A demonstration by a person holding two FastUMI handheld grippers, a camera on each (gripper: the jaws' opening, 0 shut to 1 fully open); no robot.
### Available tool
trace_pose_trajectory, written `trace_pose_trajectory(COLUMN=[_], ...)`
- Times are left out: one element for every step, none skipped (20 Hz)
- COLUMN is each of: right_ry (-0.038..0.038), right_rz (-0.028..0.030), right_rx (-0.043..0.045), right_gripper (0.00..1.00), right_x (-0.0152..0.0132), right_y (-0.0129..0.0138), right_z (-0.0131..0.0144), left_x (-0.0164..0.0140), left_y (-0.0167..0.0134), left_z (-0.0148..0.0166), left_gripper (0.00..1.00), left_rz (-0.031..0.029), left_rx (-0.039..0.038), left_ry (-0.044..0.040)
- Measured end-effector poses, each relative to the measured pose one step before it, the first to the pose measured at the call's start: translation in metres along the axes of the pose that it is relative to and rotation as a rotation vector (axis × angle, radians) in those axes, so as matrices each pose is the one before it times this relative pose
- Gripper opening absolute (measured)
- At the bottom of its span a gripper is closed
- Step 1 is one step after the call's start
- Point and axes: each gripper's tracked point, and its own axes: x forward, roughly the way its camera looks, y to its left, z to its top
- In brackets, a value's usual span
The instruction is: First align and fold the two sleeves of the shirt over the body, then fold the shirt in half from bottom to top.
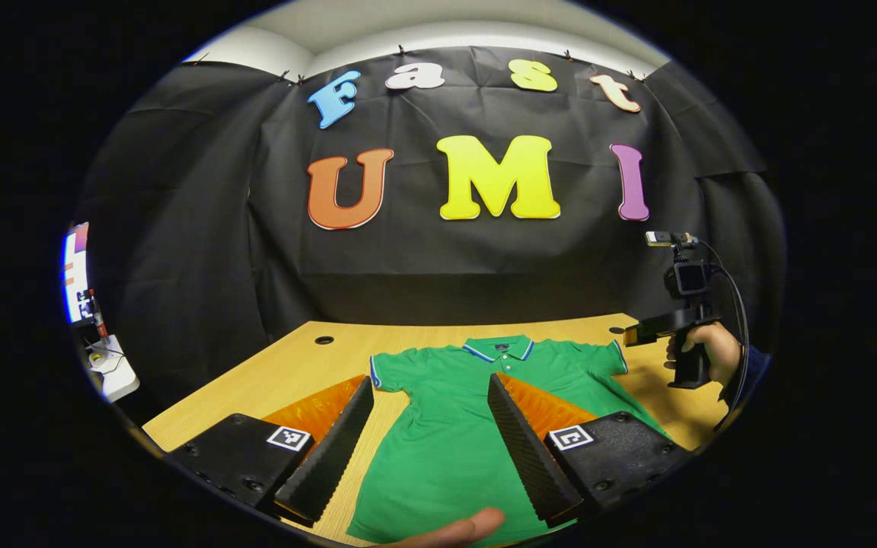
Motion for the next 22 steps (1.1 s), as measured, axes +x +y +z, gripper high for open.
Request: trace_pose_trajectory(right_ry=[0.03175, 0.02329, 0.02489, 0.03790, 0.03817, 0.03783, 0.02789, 0.02208, 0.01084, 0.00659, 0.01359, 0.01967, -0.02274, 0.01490, 0.00383, 0.00935, -0.00371, -0.00106, -0.00264, -0.00349, -0.00761, -0.01474], right_rz=[-0.00368, -0.00778, 0.01171, 0.01063, 0.01766, 0.02785, 0.03163, 0.00757, -0.01091, -0.00632, 0.00043, -0.00671, -0.00184, 0.00133, 0.00894, 0.00823, 0.00361, 0.00283, -0.00247, 0.00593, 0.00289, 0.00755], right_rx=[0.03417, 0.02659, 0.01924, 0.00737, 0.00215, -0.00712, 0.00644, 0.00714, 0.00581, 0.00682, 0.00472, 0.00212, 0.02694, 0.01836, 0.02552, 0.00352, 0.00739, -0.00696, -0.00863, -0.01339, -0.01035, -0.00958], right_gripper=[0.90, 0.87, 0.84, 0.74, 0.70, 0.65, 0.65, 0.70, 0.70, 0.57, 0.45, 0.36, 0.36, 0.19, 0.19, 0.11, 0.10, 0.01, 0.01, 0.00, 0.00, 0.00], right_x=[0.01105, 0.01064, 0.00679, 0.00596, 0.00745, 0.00444, 0.00264, 0.00293, 0.00518, 0.00413, 0.00349, 0.00152, 0.00253, 0.00010, -0.00055, -0.00074, -0.00124, -0.00136, -0.00144, -0.00195, -0.00289, -0.00395], right_y=[-0.00197, -0.00358, 0.00187, 0.00147, 0.00455, 0.00641, 0.00746, 0.00237, -0.00264, -0.00192, 0.00001, -0.00329, -0.00250, -0.00114, 0.00209, -0.00025, -0.00160, 0.00000, 0.00058, 0.00135, 0.00219, 0.00357], right_z=[-0.00105, 0.00142, -0.00071, -0.00445, -0.00612, -0.00515, -0.00382, -0.00246, -0.00079, -0.00094, -0.00297, -0.00425, 0.00800, 0.00035, -0.00005, -0.00008, 0.00337, 0.00067, 0.00078, 0.00124, 0.00138, 0.00375], left_x=[0.00419, 0.00315, 0.00265, 0.00265, 0.00110, 0.00036, 0.00053, 0.00087, 0.00082, 0.00102, 0.00019, -0.00050, -0.00029, 0.00016, 0.00069, 0.00173, 0.00097, 0.00081, 0.00069, -0.00010, 0.00051, 0.00092], left_y=[-0.00050, 0.00068, 0.00053, 0.00113, 0.00027, -0.00023, -0.00031, -0.00067, 0.00017, -0.00015, 0.00030, -0.00082, -0.00066, 0.00068, -0.00015, 0.00071, 0.00023, -0.00123, 0.00007, 0.00119, 0.00117, 0.00055], left_z=[-0.00399, -0.00502, -0.00421, -0.00239, -0.00139, -0.00052, -0.00166, -0.00038, -0.00016, -0.00187, -0.00072, -0.00093, 0.00030, 0.00007, 0.00199, -0.00274, -0.00146, -0.00056, -0.00182, -0.00042, 0.00036, 0.00060], left_gripper=[0.98, 0.98, 0.98, 0.98, 0.98, 0.98, 0.98, 0.98, 0.98, 0.98, 0.98, 0.98, 0.98, 0.98, 0.98, 0.98, 0.98, 0.98, 0.98, 0.98, 0.98, 0.98], left_rz=[-0.00005, 0.00379, 0.00574, 0.00297, -0.00008, -0.00126, -0.00151, -0.00088, 0.00142, 0.00158, -0.00220, -0.00218, 0.00044, 0.00004, -0.00020, -0.00057, -0.00123, -0.00106, 0.00003, 0.00108, 0.00260, 0.00261], left_rx=[0.00093, 0.00048, -0.00186, -0.00399, -0.00470, -0.00381, -0.00106, 0.00167, 0.00368, 0.00243, 0.00135, 0.00159, 0.00239, 0.00155, -0.00033, -0.00104, -0.00328, -0.00281, -0.00189, -0.00093, 0.00015, 0.00125], left_ry=[0.01120, 0.01437, 0.01250, 0.00946, 0.00679, 0.00434, 0.00381, 0.00041, 0.00053, 0.00121, 0.00346, 0.00217, 0.00037, -0.00361, -0.00295, 0.00172, 0.00386, 0.00619, 0.00477, 0.00271, 0.00002, -0.00153])
